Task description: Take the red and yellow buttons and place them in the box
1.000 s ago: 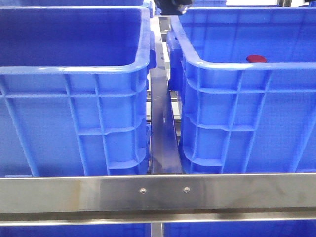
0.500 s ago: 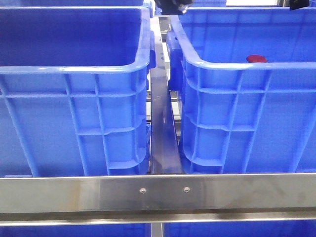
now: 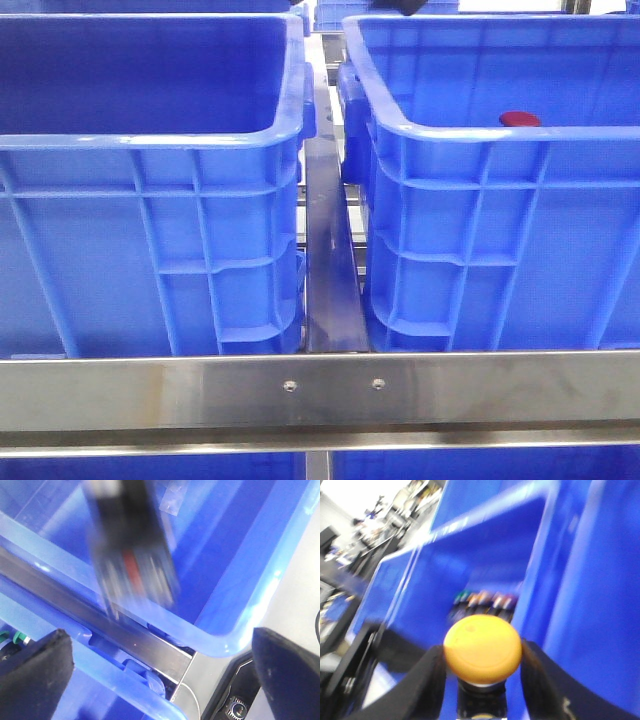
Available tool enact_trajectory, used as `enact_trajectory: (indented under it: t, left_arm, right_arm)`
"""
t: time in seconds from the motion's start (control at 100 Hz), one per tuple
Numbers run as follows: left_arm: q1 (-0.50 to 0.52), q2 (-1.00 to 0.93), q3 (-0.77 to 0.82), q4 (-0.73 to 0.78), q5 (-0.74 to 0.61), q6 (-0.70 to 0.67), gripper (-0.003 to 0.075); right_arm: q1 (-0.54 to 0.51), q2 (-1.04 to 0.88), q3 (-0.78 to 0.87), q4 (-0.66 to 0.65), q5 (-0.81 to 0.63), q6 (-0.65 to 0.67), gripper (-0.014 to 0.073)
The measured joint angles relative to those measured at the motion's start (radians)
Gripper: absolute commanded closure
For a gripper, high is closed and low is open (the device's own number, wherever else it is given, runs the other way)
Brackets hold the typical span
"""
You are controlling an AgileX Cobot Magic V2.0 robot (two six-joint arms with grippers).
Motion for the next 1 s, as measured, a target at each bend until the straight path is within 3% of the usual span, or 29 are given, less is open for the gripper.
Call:
enact_trajectory:
  t: [0.24,0.5,0.79,1.0]
  left_arm:
    - [0.000,0.000,0.000,0.000,0.001,0.000,0.0042]
    - [0.000,0.000,0.000,0.000,0.001,0.002,0.0041]
    - [0.000,0.000,0.000,0.013,0.002,0.002,0.0042]
    - [0.000,0.000,0.000,0.013,0.004,0.002,0.0042]
  right_arm:
    - [-0.108,0.000,-0.027,-0.019,-0.130,-0.269,0.0337]
    - [-0.123,0.032,-0.028,-0.030,-0.379,-0.575,0.0337]
    - [-0.123,0.172,-0.032,-0.006,-0.651,-0.616,0.0337]
    - [-0.123,0.314,-0.108,0.008,-0.722,-0.619,0.0337]
